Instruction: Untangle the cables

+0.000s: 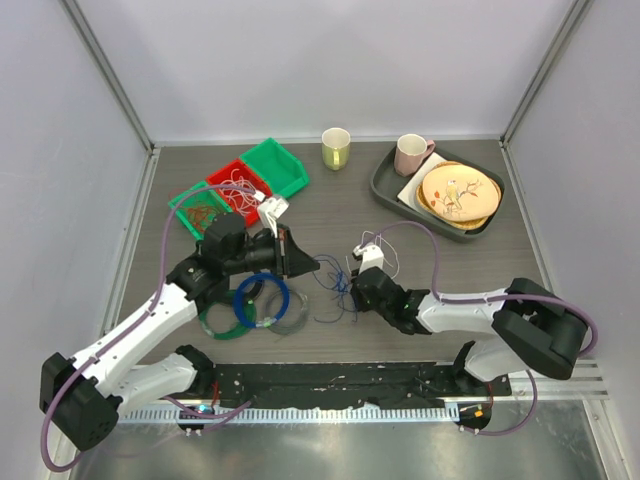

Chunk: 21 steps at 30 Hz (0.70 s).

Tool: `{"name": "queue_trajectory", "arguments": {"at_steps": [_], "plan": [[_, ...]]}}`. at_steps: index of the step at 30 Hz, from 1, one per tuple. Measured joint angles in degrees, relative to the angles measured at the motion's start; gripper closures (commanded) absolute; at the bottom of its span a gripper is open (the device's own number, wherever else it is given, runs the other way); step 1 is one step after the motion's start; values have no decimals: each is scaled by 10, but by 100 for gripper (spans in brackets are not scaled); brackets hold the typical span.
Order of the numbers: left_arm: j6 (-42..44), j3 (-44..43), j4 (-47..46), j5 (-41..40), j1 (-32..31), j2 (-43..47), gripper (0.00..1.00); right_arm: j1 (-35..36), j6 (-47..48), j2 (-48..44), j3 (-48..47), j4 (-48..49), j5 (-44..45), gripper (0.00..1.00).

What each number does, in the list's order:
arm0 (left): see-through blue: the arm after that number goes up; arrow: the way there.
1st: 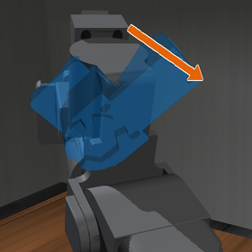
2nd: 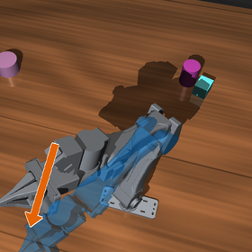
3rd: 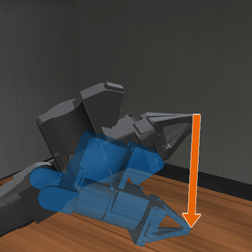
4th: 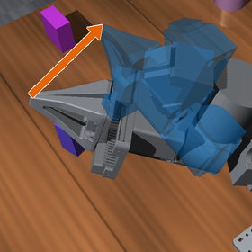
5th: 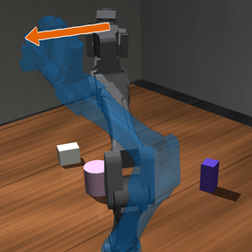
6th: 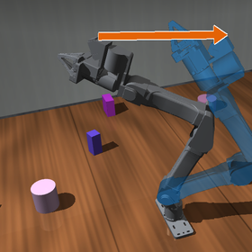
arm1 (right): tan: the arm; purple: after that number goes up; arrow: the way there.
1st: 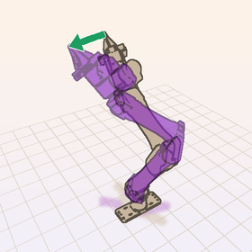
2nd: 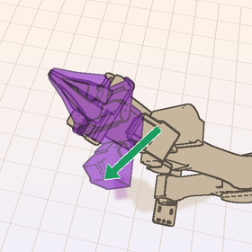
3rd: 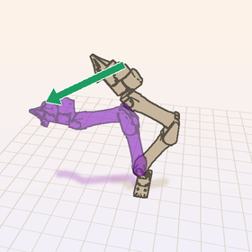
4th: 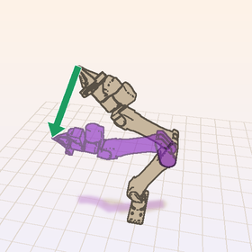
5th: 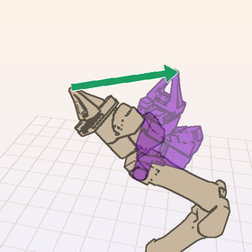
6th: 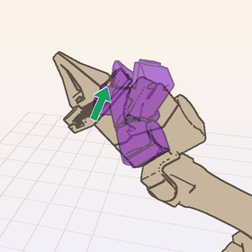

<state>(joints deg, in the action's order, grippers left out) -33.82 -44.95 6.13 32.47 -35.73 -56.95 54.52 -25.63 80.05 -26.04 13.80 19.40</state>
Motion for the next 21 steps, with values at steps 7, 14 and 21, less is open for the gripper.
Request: {"name": "queue_trajectory", "arguments": {"at_steps": [7,14,21], "plan": [[-14,9,50,-141,-2,47,100,-16,-29,-79,-26,-94,124,99],[-76,12,205,-463,0,86,100,-197,-58,-227,-102,-225,194,99],[-102,13,279,-595,13,75,100,-289,-71,-341,-110,-338,248,99]]}}
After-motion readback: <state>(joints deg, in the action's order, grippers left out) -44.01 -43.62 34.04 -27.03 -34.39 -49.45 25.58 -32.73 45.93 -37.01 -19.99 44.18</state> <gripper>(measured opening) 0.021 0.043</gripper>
